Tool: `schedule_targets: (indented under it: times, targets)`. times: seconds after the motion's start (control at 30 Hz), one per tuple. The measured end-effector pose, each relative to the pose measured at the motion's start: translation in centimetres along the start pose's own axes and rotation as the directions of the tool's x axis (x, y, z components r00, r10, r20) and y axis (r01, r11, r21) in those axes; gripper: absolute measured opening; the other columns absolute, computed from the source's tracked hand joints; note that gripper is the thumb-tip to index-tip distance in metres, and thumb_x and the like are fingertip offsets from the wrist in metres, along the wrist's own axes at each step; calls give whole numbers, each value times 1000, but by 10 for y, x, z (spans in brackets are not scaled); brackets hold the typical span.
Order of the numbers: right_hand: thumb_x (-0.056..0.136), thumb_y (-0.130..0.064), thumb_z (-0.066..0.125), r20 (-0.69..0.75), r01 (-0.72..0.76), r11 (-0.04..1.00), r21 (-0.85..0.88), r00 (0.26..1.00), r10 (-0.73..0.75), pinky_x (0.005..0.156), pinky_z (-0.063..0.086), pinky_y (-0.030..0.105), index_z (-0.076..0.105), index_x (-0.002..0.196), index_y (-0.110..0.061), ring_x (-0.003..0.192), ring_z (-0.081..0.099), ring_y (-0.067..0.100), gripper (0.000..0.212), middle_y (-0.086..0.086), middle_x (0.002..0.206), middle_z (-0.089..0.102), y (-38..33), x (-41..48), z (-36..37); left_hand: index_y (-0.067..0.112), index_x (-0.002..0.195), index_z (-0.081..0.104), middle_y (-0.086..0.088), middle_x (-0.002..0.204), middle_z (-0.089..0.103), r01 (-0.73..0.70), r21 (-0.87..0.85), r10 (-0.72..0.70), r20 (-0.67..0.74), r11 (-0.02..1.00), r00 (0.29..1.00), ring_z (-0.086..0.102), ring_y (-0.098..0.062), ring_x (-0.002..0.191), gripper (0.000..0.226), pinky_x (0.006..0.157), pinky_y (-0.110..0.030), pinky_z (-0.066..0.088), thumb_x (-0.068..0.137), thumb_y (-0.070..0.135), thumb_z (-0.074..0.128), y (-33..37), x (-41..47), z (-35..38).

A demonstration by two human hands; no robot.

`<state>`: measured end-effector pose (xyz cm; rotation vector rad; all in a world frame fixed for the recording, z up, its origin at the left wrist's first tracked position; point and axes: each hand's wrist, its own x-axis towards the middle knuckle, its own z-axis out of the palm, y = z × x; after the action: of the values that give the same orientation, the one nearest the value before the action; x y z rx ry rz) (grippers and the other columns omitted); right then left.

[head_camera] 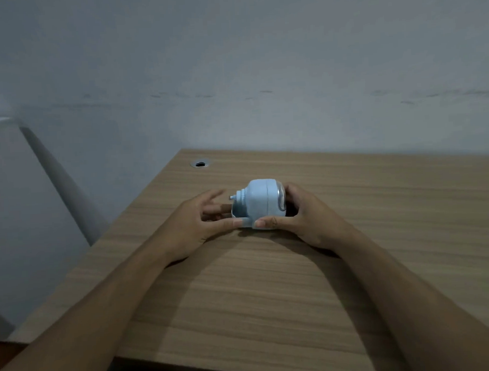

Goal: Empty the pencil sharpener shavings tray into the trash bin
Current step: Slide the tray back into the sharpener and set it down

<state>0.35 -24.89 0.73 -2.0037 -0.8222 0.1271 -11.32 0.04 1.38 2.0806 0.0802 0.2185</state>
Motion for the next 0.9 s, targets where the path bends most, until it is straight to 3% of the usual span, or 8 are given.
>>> schedule_targets:
  times: [0.07,0.17,0.27,0.4,0.5,0.57,0.73,0.9]
  targets:
    - [73,-52,102,-1,-5,1000,14,1000,5,96,62,28,66,135,-33,112,76,0,74,-15,124,80,-1,1,4,29,173,17,28,124,79,29,43,-30,27,999,999,67,18,119,117,109,-18,45,84,44,91,5,5,6]
    - [75,-42,103,-28,-2,998,69,1000,4,86,58,16,65,132,-28,106,76,-5,70,-14,120,80,0,3,8,31,175,5,37,115,77,39,41,-41,48,998,998,63,31,104,120,109,-14,43,88,39,87,10,14,16]
    - [74,-43,103,-48,0,997,83,999,4,84,57,14,64,127,-29,103,75,-5,67,-15,117,80,3,4,7,32,174,12,42,100,76,29,87,-30,5,996,1000,64,29,105,113,107,-17,44,89,42,86,7,22,18]
    - [72,-44,104,-15,-36,989,141,999,39,96,65,36,64,127,-27,109,80,7,71,-10,124,81,6,5,5,27,162,49,13,103,88,8,88,5,-151,996,989,78,-3,113,76,114,-28,48,94,29,84,3,24,17]
    - [79,-39,101,-5,-28,995,100,1000,29,94,64,29,64,136,-27,110,79,4,69,-15,130,79,4,3,5,23,132,74,9,98,88,-14,79,28,-190,997,981,81,0,99,35,103,-25,57,98,19,80,3,22,18]
    - [82,-39,99,-12,-16,998,52,1000,17,90,62,23,65,140,-28,106,79,4,68,-16,130,78,1,2,5,19,120,80,6,100,88,-32,37,39,-204,999,978,82,-2,95,25,94,-19,61,97,9,79,0,23,19]
    - [77,-54,98,-71,-16,999,-35,997,14,93,63,34,65,136,-37,100,78,9,70,-12,119,80,5,5,9,28,128,82,13,114,86,-102,111,121,-181,989,976,80,1,105,38,100,-21,60,99,5,72,-5,31,23]
    - [71,-66,96,-137,-61,997,-37,989,55,97,62,32,63,133,-36,107,75,2,76,-14,116,79,16,24,8,47,142,69,26,131,77,-115,198,133,-83,973,988,69,10,124,55,114,-26,52,103,10,58,-8,57,27]
